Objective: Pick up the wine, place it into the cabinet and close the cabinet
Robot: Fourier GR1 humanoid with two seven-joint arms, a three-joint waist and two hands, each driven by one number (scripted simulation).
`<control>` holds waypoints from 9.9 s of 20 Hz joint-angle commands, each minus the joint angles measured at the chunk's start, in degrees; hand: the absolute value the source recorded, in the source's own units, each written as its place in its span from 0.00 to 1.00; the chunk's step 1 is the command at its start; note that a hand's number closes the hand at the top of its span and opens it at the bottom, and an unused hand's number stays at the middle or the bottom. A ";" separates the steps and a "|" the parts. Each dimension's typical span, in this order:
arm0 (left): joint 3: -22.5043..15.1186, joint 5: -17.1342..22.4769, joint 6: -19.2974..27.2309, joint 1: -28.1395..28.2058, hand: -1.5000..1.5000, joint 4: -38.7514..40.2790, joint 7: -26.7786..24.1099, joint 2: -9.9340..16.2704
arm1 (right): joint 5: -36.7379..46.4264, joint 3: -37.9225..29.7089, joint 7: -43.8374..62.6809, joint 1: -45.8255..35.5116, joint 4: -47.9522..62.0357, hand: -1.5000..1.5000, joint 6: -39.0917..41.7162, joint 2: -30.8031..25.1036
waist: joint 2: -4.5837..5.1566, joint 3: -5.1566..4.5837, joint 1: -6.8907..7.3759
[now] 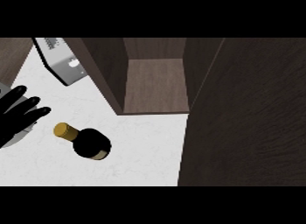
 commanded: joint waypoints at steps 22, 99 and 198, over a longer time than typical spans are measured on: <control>5.37 19.59 -5.42 -7.81 0.00 16.28 14.67 11.65 | 13.65 15.44 22.46 -5.87 -16.87 0.00 -13.86 -0.94 | -0.28 -0.03 0.62; 5.75 -68.32 -24.95 -12.54 0.00 62.55 -37.38 -21.57 | 12.94 24.74 19.88 -13.60 -13.65 0.00 -32.26 -18.09 | -0.05 -0.27 -1.27; -15.89 -51.22 61.31 -44.69 1.00 75.82 -34.69 -34.43 | 2.50 22.62 -1.70 3.29 -16.00 0.00 -33.32 -29.45 | 0.64 0.05 -2.05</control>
